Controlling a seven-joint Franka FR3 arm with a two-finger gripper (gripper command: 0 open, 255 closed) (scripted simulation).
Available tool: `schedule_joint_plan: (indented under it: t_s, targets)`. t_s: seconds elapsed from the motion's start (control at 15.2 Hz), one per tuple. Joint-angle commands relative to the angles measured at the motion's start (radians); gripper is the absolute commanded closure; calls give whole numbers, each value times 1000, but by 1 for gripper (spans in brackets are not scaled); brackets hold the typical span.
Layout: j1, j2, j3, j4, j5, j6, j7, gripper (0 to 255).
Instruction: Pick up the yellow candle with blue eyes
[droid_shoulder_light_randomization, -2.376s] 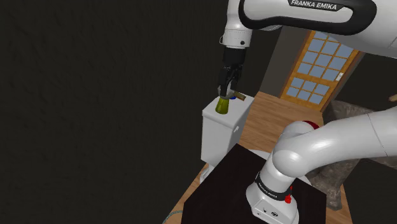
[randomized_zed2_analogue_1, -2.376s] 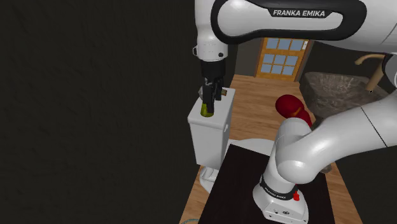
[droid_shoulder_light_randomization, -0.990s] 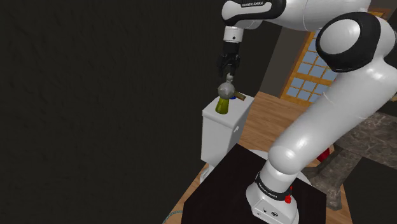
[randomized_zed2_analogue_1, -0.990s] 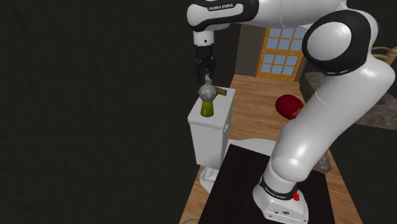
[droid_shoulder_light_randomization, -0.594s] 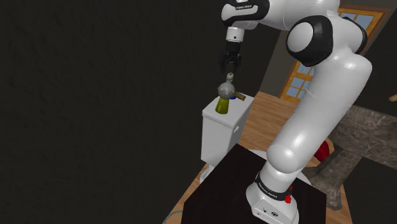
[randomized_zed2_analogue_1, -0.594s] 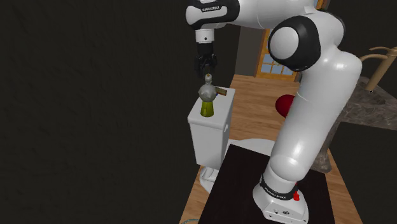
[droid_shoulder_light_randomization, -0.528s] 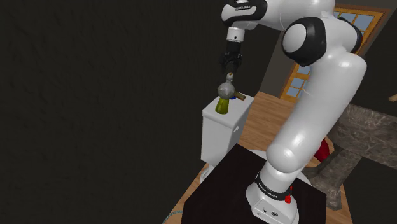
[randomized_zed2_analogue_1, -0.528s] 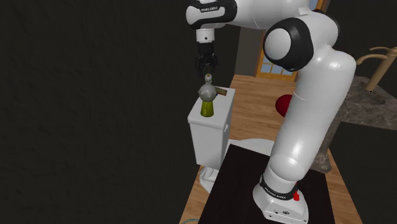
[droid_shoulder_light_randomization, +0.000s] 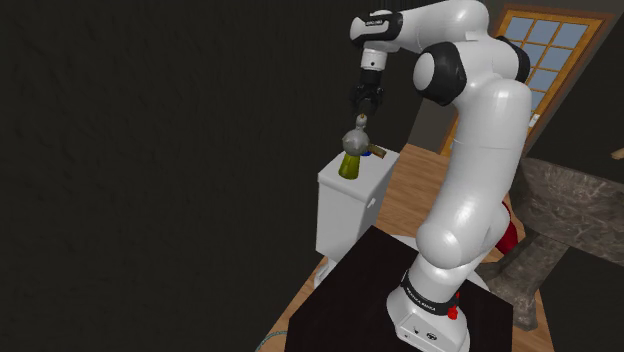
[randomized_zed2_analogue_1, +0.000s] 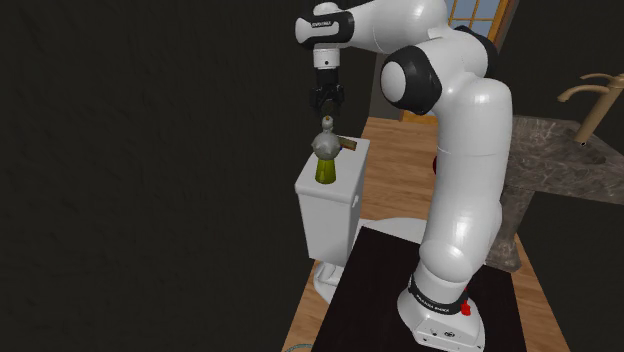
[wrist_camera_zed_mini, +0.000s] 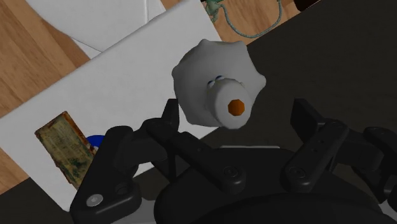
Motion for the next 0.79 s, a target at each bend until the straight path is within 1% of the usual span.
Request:
schedule_joint_plan:
  t_s: [0.0, 0.2, 0.33, 0.4, 0.73]
  targets:
    - [0, 1, 0, -23, 1, 24, -1, 0]
    - [3, -2, 1, -67, 0, 65, -2, 0]
    - [4, -2, 1, -75, 0, 73, -2, 0]
    - [4, -2, 1, -75, 0, 73, -2, 255]
    - [5, -4, 1, -77, -1, 73, -2, 255]
